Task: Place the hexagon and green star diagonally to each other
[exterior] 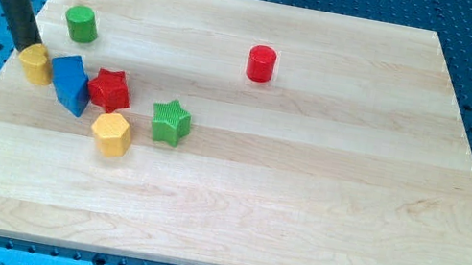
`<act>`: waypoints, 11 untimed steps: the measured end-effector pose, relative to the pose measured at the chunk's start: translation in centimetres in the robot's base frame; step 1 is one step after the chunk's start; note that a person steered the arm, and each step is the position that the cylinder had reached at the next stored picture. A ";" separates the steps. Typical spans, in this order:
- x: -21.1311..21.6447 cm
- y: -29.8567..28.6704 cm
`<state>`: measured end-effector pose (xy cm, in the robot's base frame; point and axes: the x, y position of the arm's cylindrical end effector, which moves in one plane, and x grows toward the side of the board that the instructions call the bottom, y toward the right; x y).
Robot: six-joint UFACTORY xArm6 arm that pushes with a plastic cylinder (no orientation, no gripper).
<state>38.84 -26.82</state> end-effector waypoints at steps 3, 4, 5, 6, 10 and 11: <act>-2.1 16.9; 5.6 27.9; 11.3 28.3; 14.6 23.3; 11.3 17.8; 9.0 17.9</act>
<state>47.86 -8.97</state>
